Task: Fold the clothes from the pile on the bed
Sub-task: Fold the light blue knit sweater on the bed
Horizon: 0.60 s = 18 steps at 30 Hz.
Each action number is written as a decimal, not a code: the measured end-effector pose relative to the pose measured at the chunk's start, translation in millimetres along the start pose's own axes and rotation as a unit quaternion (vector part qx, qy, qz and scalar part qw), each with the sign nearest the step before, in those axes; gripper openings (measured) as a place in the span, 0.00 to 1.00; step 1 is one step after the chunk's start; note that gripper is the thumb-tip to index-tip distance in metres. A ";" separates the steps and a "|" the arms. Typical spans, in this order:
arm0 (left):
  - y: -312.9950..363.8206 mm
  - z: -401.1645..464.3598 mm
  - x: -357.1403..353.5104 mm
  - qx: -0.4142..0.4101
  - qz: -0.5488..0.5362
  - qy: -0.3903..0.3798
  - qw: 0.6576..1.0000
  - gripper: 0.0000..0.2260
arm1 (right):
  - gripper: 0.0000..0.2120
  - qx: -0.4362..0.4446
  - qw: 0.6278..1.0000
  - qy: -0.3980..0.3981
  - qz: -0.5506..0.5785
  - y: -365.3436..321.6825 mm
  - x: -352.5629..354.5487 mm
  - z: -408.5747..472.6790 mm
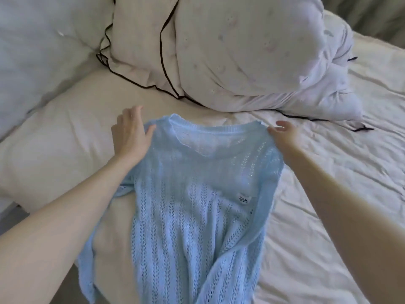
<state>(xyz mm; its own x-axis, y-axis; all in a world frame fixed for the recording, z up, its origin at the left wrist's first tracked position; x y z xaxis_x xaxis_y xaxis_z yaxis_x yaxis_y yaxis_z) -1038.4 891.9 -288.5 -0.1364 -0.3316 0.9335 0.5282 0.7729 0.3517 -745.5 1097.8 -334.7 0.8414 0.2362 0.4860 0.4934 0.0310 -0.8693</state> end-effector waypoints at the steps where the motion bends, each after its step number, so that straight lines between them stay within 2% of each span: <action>1: -7.1 -8.0 -14.0 0.001 0.010 -0.019 1.000 0.23 | 0.21 0.002 0.999 -0.020 -0.035 12.6 -6.8 -6.3; 4: -37.2 -60.4 -50.6 0.015 -0.009 -0.094 0.995 0.24 | 0.21 0.036 0.986 -0.046 -0.154 52.3 -18.6 -64.3; 6: -68.1 -109.6 -67.2 0.065 -0.043 -0.130 0.988 0.24 | 0.16 0.040 0.983 -0.042 -0.172 79.0 -26.0 -123.0; 8: -103.1 -163.5 -78.0 0.144 -0.076 -0.151 0.975 0.24 | 0.11 -0.011 0.984 -0.067 -0.164 103.1 -33.3 -185.8; 10: -136.7 -210.0 -83.5 0.213 -0.096 -0.163 0.959 0.23 | 0.14 -0.105 0.976 -0.114 -0.153 120.1 -41.5 -244.8; 12: -164.3 -242.5 -86.5 0.281 -0.111 -0.183 0.935 0.23 | 0.19 -0.164 0.960 -0.163 -0.156 126.8 -51.8 -288.9; 15: -188.9 -271.5 -90.6 0.360 -0.174 -0.209 0.893 0.13 | 0.24 -0.174 0.950 -0.196 -0.170 122.6 -69.3 -317.7; 17: -196.4 -289.0 -91.9 0.409 -0.190 -0.254 0.856 0.09 | 0.29 -0.176 0.943 -0.202 -0.196 118.4 -78.1 -320.0; 18: -199.7 -298.2 -92.2 0.422 -0.196 -0.285 0.838 0.09 | 0.27 -0.182 0.938 -0.204 -0.213 118.0 -81.0 -319.8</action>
<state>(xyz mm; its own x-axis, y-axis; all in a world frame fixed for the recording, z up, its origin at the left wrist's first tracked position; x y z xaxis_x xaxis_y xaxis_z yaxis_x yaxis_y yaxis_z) -881.4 606.8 -465.6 -0.6660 -0.5225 0.5323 -0.3987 0.8525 0.3380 -685.0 771.7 -447.7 0.4331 0.6314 0.6432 0.8707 -0.1087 -0.4797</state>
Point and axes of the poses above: each hand's wrist, its own z-axis towards the middle knuckle, its own x-axis out of the back of the hand, y = z × x, the point moved 3 cm from there along z, towards the middle knuckle, and after that the axes turned 15 degrees about x, right-handed, at the moved point
